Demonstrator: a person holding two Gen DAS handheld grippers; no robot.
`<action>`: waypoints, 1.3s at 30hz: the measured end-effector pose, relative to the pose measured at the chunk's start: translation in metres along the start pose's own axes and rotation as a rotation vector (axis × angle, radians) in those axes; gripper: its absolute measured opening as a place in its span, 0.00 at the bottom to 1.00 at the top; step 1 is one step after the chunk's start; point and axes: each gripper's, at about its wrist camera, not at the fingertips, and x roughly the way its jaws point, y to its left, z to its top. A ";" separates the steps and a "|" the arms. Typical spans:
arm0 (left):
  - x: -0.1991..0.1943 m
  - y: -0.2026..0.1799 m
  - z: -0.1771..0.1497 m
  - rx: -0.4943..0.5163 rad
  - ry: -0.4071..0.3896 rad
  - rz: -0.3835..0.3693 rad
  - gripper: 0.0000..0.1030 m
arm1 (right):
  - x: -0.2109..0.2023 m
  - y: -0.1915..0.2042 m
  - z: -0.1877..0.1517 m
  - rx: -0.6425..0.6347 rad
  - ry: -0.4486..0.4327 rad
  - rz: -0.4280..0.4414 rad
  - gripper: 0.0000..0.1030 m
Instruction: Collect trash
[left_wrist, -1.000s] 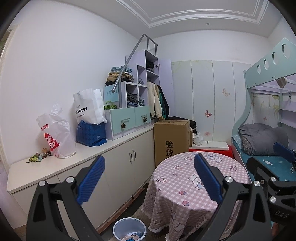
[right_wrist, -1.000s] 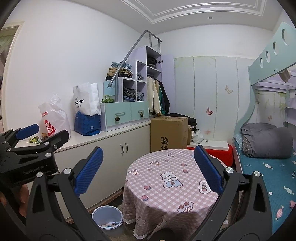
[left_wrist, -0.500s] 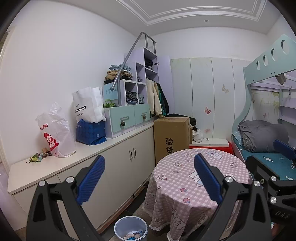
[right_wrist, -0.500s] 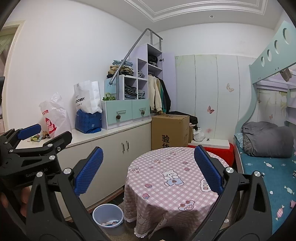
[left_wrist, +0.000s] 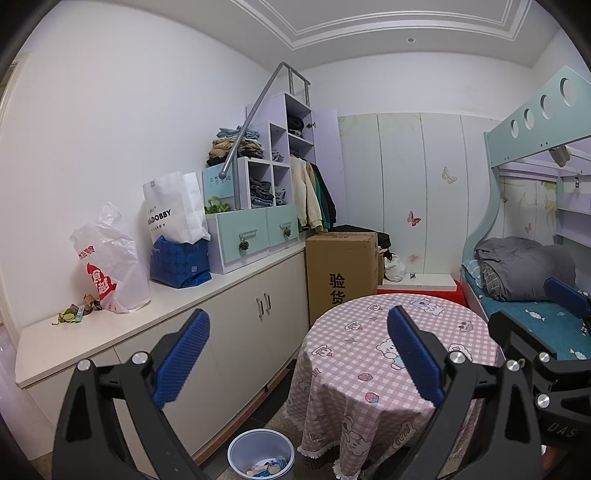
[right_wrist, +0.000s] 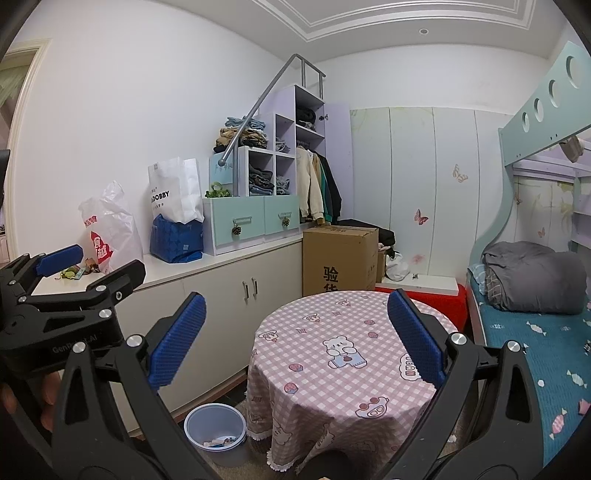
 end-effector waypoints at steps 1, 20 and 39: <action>0.000 0.000 0.000 -0.001 0.001 -0.001 0.92 | 0.000 0.000 0.000 0.000 0.000 0.000 0.94; 0.000 0.000 -0.001 0.002 0.000 -0.001 0.92 | 0.001 -0.001 -0.003 -0.002 0.007 0.002 0.94; 0.001 0.002 -0.002 0.002 -0.003 0.000 0.92 | 0.001 -0.001 -0.005 -0.006 0.011 0.004 0.94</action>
